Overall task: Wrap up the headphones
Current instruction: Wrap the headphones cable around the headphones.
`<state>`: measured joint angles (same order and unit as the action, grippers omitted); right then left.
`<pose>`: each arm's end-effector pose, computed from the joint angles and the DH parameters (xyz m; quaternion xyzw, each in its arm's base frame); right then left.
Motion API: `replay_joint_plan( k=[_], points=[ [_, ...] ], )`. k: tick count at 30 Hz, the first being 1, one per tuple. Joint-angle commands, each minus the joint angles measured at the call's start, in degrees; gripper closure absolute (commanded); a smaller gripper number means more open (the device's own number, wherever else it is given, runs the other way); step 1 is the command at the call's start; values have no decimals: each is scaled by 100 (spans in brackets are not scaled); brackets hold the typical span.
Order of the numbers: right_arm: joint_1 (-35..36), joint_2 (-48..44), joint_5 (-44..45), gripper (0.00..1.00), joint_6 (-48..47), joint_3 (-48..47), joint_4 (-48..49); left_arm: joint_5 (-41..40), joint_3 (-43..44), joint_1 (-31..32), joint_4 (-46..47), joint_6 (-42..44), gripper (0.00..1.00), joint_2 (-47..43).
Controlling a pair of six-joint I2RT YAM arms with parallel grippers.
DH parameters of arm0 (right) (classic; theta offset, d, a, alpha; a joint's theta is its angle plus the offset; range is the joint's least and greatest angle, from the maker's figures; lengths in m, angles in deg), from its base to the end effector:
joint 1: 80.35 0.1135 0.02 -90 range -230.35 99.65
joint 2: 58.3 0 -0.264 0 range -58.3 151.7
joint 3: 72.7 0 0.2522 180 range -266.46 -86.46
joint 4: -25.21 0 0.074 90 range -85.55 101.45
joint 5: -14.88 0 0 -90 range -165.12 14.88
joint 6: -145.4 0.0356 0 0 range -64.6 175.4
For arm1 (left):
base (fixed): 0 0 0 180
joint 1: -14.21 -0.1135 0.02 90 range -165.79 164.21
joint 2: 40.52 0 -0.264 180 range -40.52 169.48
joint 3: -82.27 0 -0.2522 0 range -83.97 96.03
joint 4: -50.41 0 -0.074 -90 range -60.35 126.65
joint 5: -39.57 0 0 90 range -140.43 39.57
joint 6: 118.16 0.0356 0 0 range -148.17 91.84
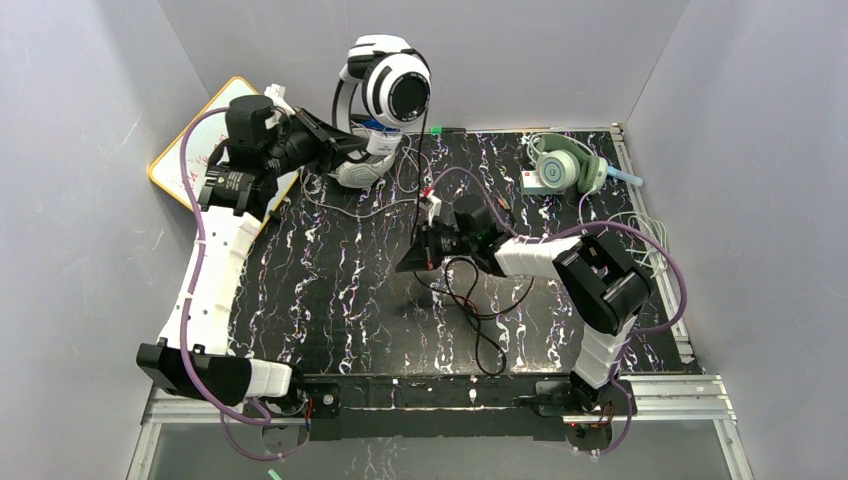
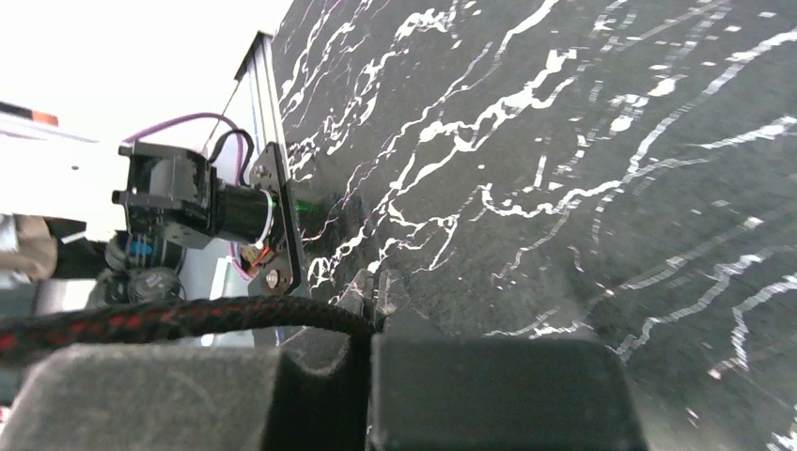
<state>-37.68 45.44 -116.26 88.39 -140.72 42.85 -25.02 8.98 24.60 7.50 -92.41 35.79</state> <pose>0.2659 0.2770 0.1914 -0.2695 0.7377 0.5618 0.2598 0.2714 -0.0653 0.4746 -0.2219 0.7407 -0.5066 0.3815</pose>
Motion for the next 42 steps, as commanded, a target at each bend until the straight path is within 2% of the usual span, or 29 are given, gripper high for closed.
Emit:
replay_joint_plan(
  k=[1,7,11,15,20,27,30,34,38,42],
  points=[
    [-358,4,-250,99,229,-491,-456,526,-201,381,471,313,100,-310],
    [-504,472,-231,99,-199,-1661,-1793,292,-251,1562,468,770,100,-135],
    [-504,608,-309,99,-148,-1842,-1903,8,-155,2060,467,929,100,-1],
    [-490,565,-405,99,-42,-1741,-1821,77,-193,2141,729,649,100,93],
    [-396,463,-428,97,-56,-1478,-1771,425,-787,2246,2201,-399,100,47],
    [-70,391,-409,95,-5,-1224,-1743,-335,-863,2283,2397,-616,100,-112],
    [183,393,-354,94,81,-1202,-1813,-914,-899,2283,2321,-679,100,-204],
    [470,269,-198,92,232,-1032,-1818,-2375,-562,2281,1366,-180,100,-278],
    [605,-2,-71,92,325,-800,-1825,-4354,-222,2282,456,519,100,-296],
    [683,-172,29,91,323,-781,-2038,-5929,-190,2287,223,1165,100,-235]
  ],
)
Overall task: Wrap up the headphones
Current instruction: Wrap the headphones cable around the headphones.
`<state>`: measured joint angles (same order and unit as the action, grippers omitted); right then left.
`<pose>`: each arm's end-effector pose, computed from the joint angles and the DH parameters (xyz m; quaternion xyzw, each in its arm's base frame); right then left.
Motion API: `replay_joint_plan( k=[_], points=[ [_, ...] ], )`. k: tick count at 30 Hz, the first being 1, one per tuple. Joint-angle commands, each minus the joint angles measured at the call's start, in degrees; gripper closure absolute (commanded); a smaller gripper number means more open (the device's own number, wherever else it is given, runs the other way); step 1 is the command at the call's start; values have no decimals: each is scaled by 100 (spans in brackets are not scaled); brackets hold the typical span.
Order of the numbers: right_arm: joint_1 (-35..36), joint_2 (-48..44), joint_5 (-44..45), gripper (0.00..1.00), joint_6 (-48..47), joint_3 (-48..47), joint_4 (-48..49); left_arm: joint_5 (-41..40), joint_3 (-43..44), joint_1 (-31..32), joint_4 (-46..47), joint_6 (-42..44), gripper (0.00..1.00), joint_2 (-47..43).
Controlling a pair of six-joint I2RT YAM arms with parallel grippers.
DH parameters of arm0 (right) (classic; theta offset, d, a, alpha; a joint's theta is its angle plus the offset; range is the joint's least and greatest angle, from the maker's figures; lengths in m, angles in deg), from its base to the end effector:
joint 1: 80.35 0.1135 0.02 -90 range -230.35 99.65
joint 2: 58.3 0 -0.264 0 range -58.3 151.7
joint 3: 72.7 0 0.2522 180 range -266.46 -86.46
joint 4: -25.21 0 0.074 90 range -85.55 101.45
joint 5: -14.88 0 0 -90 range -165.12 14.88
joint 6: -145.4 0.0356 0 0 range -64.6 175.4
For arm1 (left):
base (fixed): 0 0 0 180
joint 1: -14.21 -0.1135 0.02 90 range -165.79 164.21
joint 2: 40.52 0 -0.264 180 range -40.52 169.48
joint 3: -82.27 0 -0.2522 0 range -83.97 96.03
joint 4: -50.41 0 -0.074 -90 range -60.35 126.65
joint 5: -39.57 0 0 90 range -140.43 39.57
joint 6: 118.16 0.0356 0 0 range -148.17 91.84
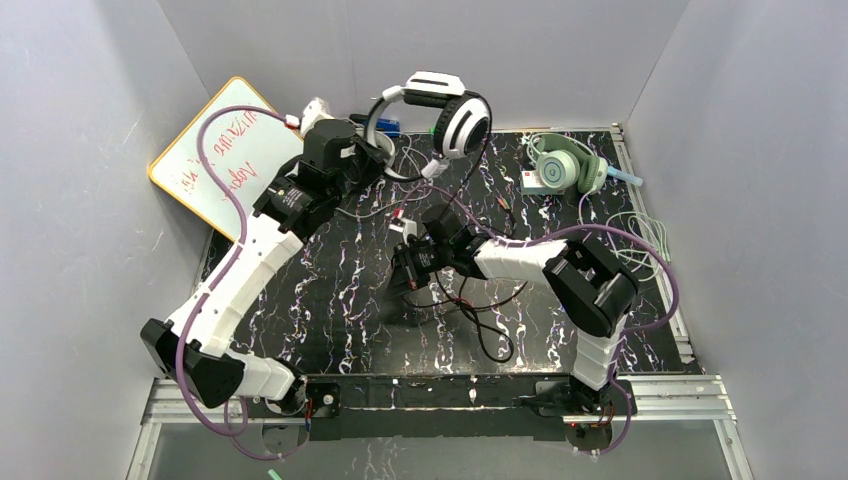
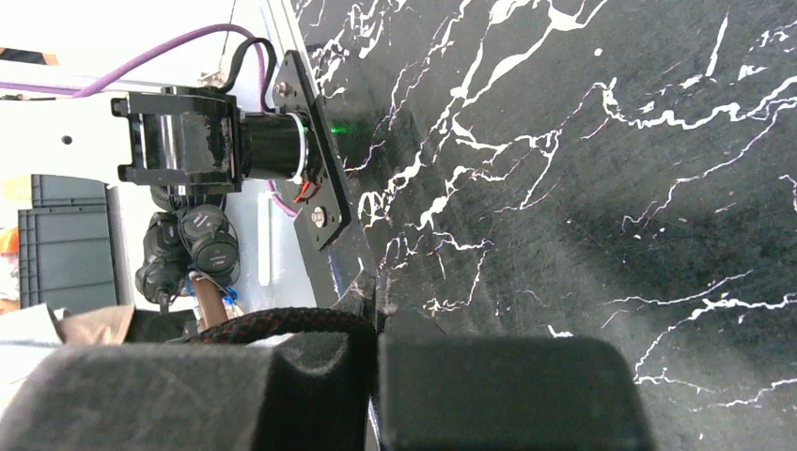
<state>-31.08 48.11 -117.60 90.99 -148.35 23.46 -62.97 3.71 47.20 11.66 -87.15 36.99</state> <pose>0.2401 0.3157 0.1839 -0.2703 0.7906 0.5369 0.1165 0.2546 -0.1561 0.4457 -0.2421 0.7525 -0.3760 0.4835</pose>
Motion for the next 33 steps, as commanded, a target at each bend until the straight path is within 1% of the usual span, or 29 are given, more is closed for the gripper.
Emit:
replay_joint_plan(
  k=[1,5,7,9,13,16,17,19,22,25,26,29,33],
  points=[
    [36,-459,196,91,45,-49,-210,-2494,348,38,-197,835,100,-319],
    [126,-464,415,91,-90,-293,-819,-3892,573,82,-509,1357,100,-75],
    [150,-407,463,91,-104,-414,-1091,-4289,697,84,-739,1366,100,9],
    [147,-338,469,91,-153,-461,-1190,-4242,764,84,-833,1314,100,-16],
    [78,-289,752,89,-318,-422,-1625,-3712,825,84,-900,1244,100,-222],
    [-211,-383,692,88,-302,-168,-1595,-3364,1183,76,-1328,1189,100,-276],
    [-358,-456,636,88,-285,-42,-1530,-3161,1327,76,-1479,1189,100,-266],
    [-677,-629,534,88,-308,198,-1441,-2492,1512,60,-1652,1196,100,-255],
    [-1146,-749,454,88,-616,206,-1666,-963,1485,41,-1363,1342,100,-297],
    [-1546,-724,525,88,-1127,-169,-2274,844,1469,41,-851,1571,100,-210],
    [-1673,-711,538,88,-1258,-306,-2449,1593,1504,41,-791,1623,100,-134],
    [-2033,-693,469,87,-1474,-730,-2765,2732,1596,41,-768,1817,100,127],
    [-2416,-589,372,86,-1597,-1348,-3081,3936,1384,47,-716,2047,100,362]
  ],
)
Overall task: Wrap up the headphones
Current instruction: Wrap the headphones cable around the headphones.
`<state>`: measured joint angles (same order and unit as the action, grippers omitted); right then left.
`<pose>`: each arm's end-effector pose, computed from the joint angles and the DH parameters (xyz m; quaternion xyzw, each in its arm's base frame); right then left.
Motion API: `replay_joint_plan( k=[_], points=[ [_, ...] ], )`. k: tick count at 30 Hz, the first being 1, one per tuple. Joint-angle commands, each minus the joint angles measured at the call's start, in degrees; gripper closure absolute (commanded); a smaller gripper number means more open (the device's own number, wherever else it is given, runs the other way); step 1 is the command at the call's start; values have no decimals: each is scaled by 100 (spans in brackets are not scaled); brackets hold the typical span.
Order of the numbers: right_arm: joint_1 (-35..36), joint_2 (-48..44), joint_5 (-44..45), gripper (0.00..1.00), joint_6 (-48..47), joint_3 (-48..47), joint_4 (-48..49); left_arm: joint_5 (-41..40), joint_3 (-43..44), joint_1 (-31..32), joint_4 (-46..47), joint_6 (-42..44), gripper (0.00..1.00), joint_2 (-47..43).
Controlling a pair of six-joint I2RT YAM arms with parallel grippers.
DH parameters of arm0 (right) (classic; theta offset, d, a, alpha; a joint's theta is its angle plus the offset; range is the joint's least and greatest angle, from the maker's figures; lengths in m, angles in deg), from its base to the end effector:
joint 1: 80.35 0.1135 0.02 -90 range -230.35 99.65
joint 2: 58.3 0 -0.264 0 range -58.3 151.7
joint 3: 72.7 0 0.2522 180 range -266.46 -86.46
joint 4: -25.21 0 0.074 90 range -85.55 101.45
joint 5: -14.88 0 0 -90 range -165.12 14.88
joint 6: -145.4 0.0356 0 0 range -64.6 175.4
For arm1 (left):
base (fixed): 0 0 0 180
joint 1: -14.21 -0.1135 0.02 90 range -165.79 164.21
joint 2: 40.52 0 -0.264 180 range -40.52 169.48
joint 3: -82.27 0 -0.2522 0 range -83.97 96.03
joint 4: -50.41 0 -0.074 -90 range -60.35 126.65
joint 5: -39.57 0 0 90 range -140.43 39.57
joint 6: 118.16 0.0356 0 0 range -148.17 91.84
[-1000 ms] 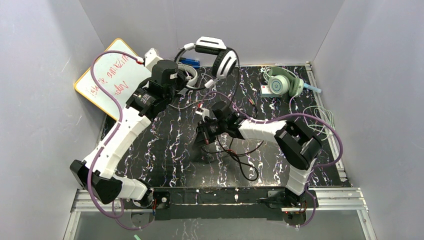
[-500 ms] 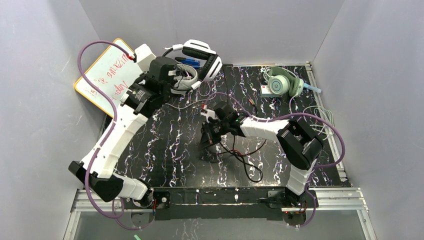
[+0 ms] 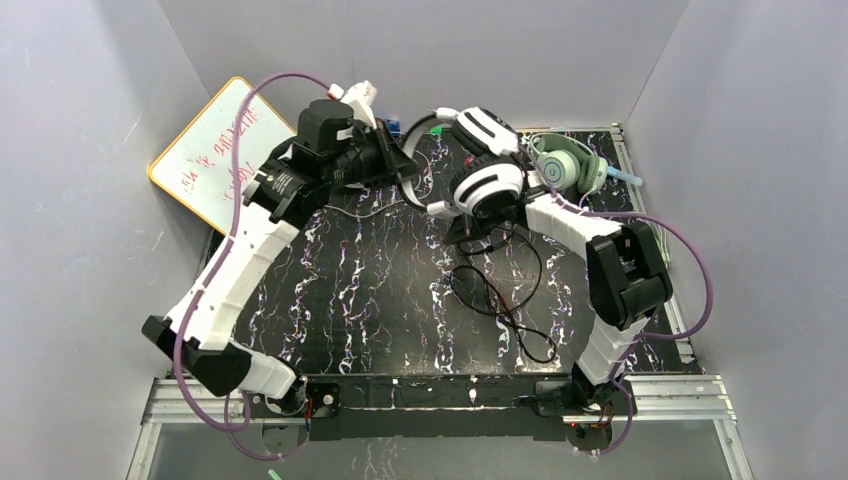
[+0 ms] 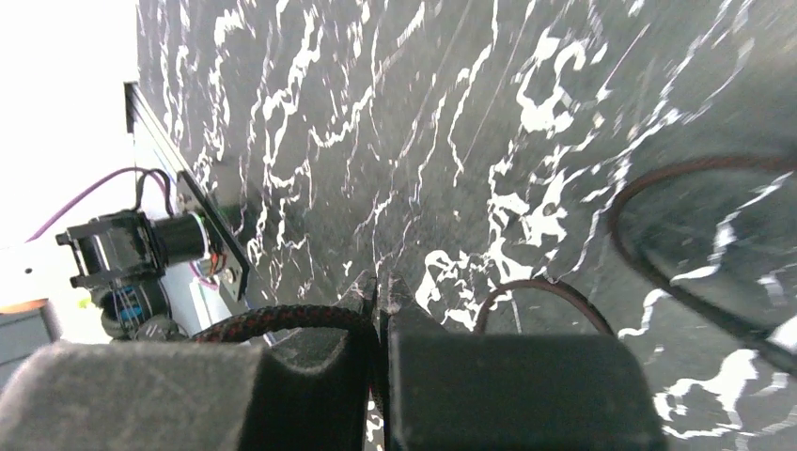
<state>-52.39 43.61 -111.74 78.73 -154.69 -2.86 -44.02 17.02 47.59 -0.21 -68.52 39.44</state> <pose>0.3259 0.1970 0.2097 -0.1483 0.8810 0.4117 0.1798 0.2369 -0.1609 0.4875 -0.0148 0.7971 -0.3969 0.4549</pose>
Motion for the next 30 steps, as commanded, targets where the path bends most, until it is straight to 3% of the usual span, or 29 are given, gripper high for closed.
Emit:
replay_joint_plan(
  k=[1,6,12,15,21,24,30],
  points=[
    [-337,-98,-246,86,-385,-870,-535,2262,-77,21,469,266,100,144],
    [-452,142,-266,87,-435,-1729,-941,2461,-525,296,171,978,100,151],
    [-540,403,-93,89,-339,-2599,-1382,1178,-679,1055,-737,2077,100,253],
    [-599,387,164,90,-137,-2790,-1459,-254,-944,1389,-839,2201,100,229],
    [-814,169,357,92,180,-2784,-1426,-4089,-1375,2361,-963,2494,100,390],
    [-849,34,349,92,110,-2834,-1553,-5623,-1407,2617,-1123,2496,100,695],
    [-848,-293,101,92,-57,-2926,-1979,-7417,-1094,2673,-1915,1851,100,1492]
  ],
)
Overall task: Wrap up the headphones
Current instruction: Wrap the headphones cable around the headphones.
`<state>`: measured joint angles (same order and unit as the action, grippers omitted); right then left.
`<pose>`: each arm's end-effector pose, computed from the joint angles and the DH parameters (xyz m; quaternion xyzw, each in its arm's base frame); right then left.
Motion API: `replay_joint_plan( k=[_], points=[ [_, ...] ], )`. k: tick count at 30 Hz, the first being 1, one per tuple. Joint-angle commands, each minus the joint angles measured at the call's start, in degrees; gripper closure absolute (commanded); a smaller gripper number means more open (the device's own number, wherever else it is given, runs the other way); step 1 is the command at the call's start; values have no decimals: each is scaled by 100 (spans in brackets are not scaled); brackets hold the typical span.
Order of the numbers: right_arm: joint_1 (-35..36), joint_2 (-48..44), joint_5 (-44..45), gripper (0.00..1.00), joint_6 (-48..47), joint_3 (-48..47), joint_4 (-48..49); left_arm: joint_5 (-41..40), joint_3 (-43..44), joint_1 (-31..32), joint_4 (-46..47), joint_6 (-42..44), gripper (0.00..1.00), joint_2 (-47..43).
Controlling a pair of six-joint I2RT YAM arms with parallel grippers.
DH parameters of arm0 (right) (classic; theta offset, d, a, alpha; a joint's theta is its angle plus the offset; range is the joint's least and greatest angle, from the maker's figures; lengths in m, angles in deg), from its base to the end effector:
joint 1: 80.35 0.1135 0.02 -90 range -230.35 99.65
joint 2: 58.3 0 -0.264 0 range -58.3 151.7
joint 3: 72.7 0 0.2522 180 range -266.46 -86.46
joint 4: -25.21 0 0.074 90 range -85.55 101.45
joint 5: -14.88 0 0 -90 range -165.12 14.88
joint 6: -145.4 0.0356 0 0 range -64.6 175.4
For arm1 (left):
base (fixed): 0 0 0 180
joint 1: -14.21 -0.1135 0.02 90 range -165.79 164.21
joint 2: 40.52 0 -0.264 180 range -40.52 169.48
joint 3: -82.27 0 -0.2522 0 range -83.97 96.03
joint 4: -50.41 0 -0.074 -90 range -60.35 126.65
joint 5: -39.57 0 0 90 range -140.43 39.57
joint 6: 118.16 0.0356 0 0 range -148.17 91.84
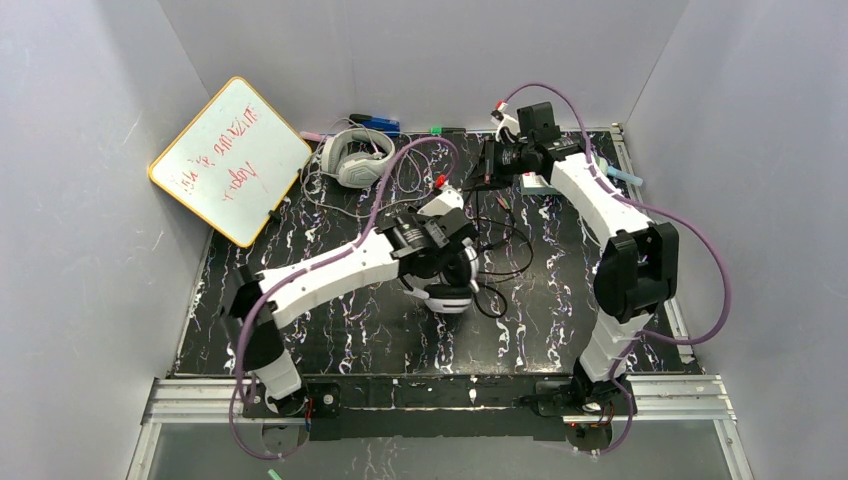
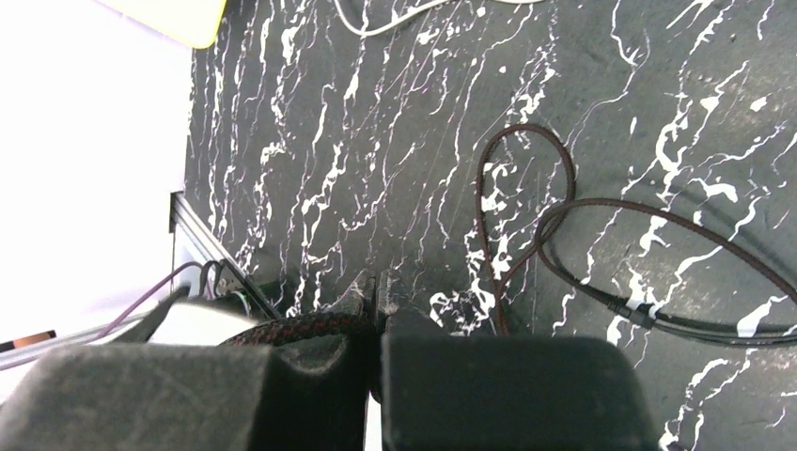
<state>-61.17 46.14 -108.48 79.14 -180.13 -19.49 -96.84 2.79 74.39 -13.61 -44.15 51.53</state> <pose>0.3857 0.1549 0.3133 -0.0825 0.8781 0.3871 0.2688 0.1888 -0.2775 0.3332 0.2221 0.8573 0.1283 0.4464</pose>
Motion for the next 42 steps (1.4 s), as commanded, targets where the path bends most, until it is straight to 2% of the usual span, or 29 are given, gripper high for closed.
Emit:
replay_joint_plan(
  k=[1,4,8,10,12,15,17,20,23,27,34,39,42],
  points=[
    [29,-617,-253,92,-131,-381,-381,-2411,405,-7,-765,-763,100,413],
    [31,-809,-447,92,-208,-348,-549,-3167,700,-7,-1520,-1475,100,827],
    [25,-1045,-962,93,-214,-250,-667,-3445,1097,-12,-2221,-2134,100,1291],
    [30,-1167,-1163,93,-172,-170,-722,-3532,1396,-50,-2753,-2752,100,1503],
    [34,-1321,-1308,93,-104,0,-699,-3376,1750,-211,-3230,-3328,100,1691],
    [58,-1566,-1436,93,40,337,-543,-2641,2106,-601,-3236,-3646,100,1673],
    [73,-1682,-1454,93,84,559,-477,-2319,2124,-806,-3010,-3683,100,1523],
    [70,-1840,-1421,93,114,769,-445,-1912,1840,-951,-2151,-3111,100,1055],
    [90,-2028,-1562,93,207,987,-324,-1089,1534,-1390,-1409,-2803,100,657],
    [337,-2294,-1586,93,396,1133,-263,-726,1510,-1742,-1303,-2907,100,507],
    [1386,-2563,-1248,92,738,1509,50,-156,1762,-2061,-1230,-3243,100,680],
    [1392,-2556,-522,92,722,1568,120,624,1362,-2063,-318,-2615,100,400],
    [1018,-2392,-422,92,676,1310,48,795,1094,-2063,-47,-2326,100,201]
  ],
)
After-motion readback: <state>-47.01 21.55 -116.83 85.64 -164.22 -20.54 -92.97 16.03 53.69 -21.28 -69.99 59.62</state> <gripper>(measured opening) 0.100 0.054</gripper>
